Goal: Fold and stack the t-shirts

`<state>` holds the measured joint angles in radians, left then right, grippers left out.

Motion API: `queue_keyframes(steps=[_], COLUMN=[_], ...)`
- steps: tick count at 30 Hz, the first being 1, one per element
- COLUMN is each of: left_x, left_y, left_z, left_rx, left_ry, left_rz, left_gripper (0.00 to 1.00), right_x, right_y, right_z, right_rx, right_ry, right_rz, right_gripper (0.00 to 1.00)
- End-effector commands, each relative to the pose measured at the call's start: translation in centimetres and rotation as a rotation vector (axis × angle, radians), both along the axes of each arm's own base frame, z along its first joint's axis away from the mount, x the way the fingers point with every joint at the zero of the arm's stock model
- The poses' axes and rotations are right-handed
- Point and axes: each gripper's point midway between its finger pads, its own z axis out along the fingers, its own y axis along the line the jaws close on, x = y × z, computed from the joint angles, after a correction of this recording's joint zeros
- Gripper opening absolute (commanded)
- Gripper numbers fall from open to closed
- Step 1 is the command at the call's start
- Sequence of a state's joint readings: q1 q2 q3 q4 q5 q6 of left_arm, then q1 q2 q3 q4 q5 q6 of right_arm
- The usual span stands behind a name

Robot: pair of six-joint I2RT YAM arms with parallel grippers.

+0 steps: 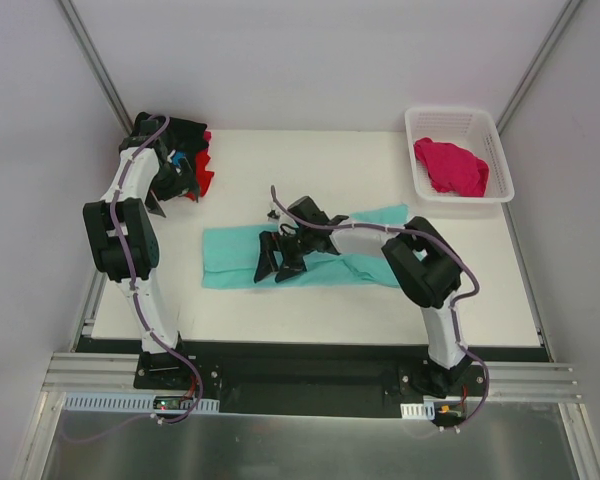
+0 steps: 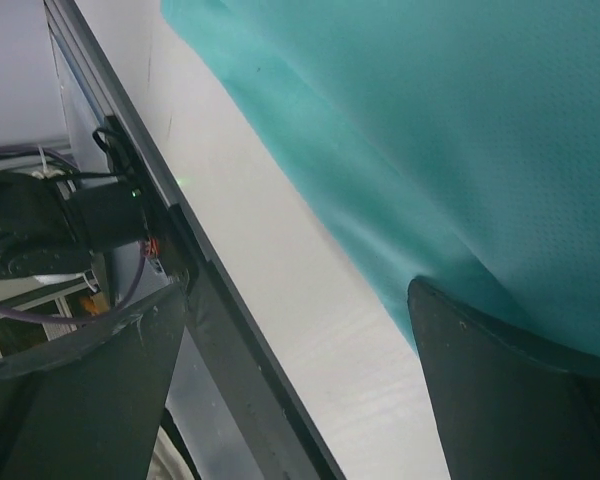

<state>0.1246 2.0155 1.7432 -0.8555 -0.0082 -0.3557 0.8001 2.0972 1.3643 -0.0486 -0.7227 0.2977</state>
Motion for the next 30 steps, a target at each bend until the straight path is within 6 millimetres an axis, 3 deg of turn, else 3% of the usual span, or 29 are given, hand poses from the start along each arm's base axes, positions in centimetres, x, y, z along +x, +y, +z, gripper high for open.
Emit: queue_keyframes(steps=[1,3,12,16,19,21,25,27,28,30], left_x=[-0.7,-0.6,-0.8,-1.3,-2.5,-3.7,-7.8,-9.6,-10.4,-11.9], left_y=[-0.5,-0.5,-1.0,-3.0,-7.2,-11.1,-16.1,-17.1,-17.9,-17.8], left_z=[2.2,2.3,2.4,2.4,2.6,2.7,1.7,1.0,0.9,0.5], left_rx=[-0.021,-0.023,-0.045,-0.099,-0.112,-0.117,-0.191,-0.197,-0.192,-0.179], left_ry=[-0.029,-0.031,-0.034,-0.027,0.001,0.034,0.139,0.182,0.192,0.218], left_rz=[-0.008,-0.009,-0.013,-0.050,-0.201,-0.318,-0.422,-0.449,-0.481,-0.477], left_gripper=[0.99,0.99,0.99,0.99,0.99,0.99,0.99,0.99,0.99,0.99], right_x=[-2.8,-3.9,-7.3,-8.6,-8.3,-7.0,-3.8,-1.9,-0.5,0.4], right_y=[-2.1,-3.6,-8.7,-10.8,-11.7,-12.2,-14.8,-16.4,-18.4,-20.2], right_z=[0.7,-0.2,-0.2,0.2,2.1,4.4,7.3,7.9,7.5,6.8], right_rx=[-0.045,-0.098,-0.220,-0.300,-0.318,-0.319,-0.411,-0.460,-0.529,-0.578], right_ry=[0.004,0.008,0.003,0.011,-0.038,-0.123,-0.221,-0.255,-0.263,-0.241], right_rz=[0.030,0.042,0.060,0.039,-0.026,-0.095,-0.272,-0.364,-0.433,-0.483], right_gripper=[0.96,0.96,0.96,0.96,0.96,0.96,0.96,0.96,0.96,0.96])
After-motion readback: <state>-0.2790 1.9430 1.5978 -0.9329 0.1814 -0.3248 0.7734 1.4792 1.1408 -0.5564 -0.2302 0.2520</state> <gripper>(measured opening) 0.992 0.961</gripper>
